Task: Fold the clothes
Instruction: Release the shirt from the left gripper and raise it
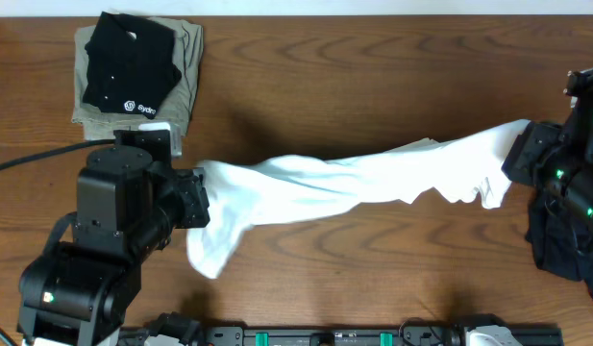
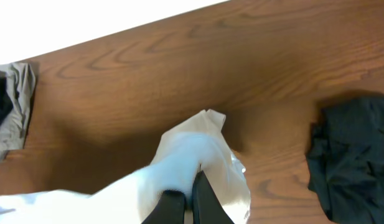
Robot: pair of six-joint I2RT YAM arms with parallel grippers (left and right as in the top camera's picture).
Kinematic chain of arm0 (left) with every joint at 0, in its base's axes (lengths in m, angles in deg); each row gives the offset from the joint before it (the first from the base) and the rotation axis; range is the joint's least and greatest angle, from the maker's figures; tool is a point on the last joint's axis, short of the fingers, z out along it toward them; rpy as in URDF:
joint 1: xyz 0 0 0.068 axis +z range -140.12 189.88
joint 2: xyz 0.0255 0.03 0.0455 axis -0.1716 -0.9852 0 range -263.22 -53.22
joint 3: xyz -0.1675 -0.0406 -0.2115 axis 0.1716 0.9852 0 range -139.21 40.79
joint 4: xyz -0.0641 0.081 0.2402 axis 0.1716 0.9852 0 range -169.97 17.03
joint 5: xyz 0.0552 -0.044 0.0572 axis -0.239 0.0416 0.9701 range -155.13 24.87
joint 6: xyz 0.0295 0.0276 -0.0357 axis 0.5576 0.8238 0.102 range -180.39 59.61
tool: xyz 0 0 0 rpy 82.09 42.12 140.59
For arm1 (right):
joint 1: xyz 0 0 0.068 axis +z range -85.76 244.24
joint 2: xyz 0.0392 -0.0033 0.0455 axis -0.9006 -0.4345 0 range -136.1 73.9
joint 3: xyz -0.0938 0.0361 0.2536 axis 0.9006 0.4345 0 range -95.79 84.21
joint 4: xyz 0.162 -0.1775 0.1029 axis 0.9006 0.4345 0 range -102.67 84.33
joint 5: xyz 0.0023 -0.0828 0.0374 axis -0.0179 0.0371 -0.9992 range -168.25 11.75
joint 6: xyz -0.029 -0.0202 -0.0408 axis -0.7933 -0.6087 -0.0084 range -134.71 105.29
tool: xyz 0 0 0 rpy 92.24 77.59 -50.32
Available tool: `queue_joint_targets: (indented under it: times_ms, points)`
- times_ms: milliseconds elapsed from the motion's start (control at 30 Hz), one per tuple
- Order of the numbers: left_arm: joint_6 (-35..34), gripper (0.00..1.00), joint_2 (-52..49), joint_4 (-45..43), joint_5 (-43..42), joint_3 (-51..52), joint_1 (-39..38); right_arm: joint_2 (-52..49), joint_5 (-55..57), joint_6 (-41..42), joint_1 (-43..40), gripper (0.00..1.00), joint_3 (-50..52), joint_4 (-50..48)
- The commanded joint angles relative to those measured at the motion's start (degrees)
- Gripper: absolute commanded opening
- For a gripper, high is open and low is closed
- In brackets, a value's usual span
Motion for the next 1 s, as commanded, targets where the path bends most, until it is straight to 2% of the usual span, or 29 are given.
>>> queue_joint_targets:
  times_ms: [0,33,67,133,267,500,700,967]
  points:
    - [0.0,0.58,-0.6,0.1,0.7,-1.3,0.2,0.0,1.1,-0.9,-0.7,0.01,-1.0,0.5]
    - [0.0,0.70,-0.7,0.0,0.7,-1.3,0.2,-0.1,1.2,-0.9,-0.7,0.01,-1.0,0.6]
    - [0.0,0.77,-0.8,-0.2,0.7,-1.3,0.2,-0.3,1.2,-0.9,-0.7,0.01,-1.0,0.6]
    - [0.0,0.81,-1.0,-0.4,0.7,-1.3,0.2,-0.5,1.2,-0.9,-0.7,0.01,-1.0,0.7]
    - [-0.9,0.82,-1.6,0.0,-0.3,-1.3,0.2,-1.2,1.2,-0.9,-0.7,0.01,-1.0,0.9]
    - [-0.8,0.82,-5.4,0.9,-13.6,-1.0,0.2,-2.2,1.2,-0.9,-0.7,0.01,-1.0,1.4]
    - [5.5,0.82,-14.7,-0.5,-25.4,-0.5,-1.4,-3.3,1.2,-0.9,-0.7,0.01,-1.0,1.6]
    - [5.5,0.82,-29.4,-1.9,-26.1,-0.5,-5.4,-5.1,1.2,-0.9,-0.7,0.01,-1.0,1.9]
